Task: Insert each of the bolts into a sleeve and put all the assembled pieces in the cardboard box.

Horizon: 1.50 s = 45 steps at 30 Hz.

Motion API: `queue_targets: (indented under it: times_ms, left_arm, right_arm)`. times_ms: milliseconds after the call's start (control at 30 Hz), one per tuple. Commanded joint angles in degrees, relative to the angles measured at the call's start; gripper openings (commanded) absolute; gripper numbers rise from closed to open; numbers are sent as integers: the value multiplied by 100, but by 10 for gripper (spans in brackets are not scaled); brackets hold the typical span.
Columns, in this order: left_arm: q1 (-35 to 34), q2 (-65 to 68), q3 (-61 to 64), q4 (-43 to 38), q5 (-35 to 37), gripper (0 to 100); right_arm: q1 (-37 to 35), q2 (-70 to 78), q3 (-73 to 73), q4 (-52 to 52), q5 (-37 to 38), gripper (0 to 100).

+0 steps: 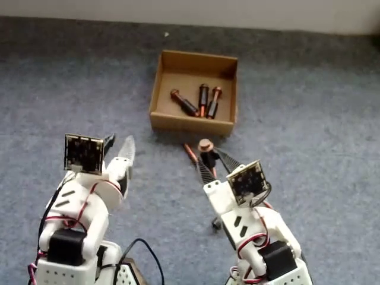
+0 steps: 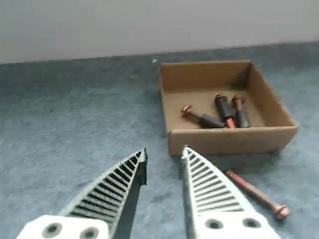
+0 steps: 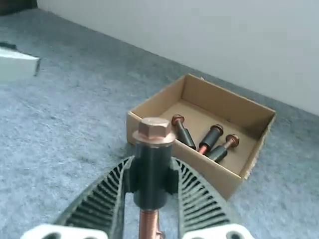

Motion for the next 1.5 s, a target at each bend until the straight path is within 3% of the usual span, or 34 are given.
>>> queue_targets:
  times_ms: [0, 100, 667, 867, 1233, 1467]
  left_arm:
    - [-1033, 22, 743, -26, -589, 22]
    - [-1244, 22, 1209, -26, -985, 6]
    - [-1262, 22, 2018, -149, -1011, 10]
    - [-1262, 22, 2018, -149, -1011, 10]
    - [-1262, 22, 2018, -141, -1011, 11]
    - [-1262, 22, 2018, -141, -1011, 11]
  right_arm:
    - [382, 22, -101, 119, -88, 46]
    - [488, 576, -312, 189, -79, 48]
    - [488, 6712, -5130, 171, -62, 15]
    - [620, 8488, -6563, -532, -62, 15]
    - [848, 10396, -7125, -2615, -105, 13]
    - [848, 10888, -7125, -2686, -105, 50]
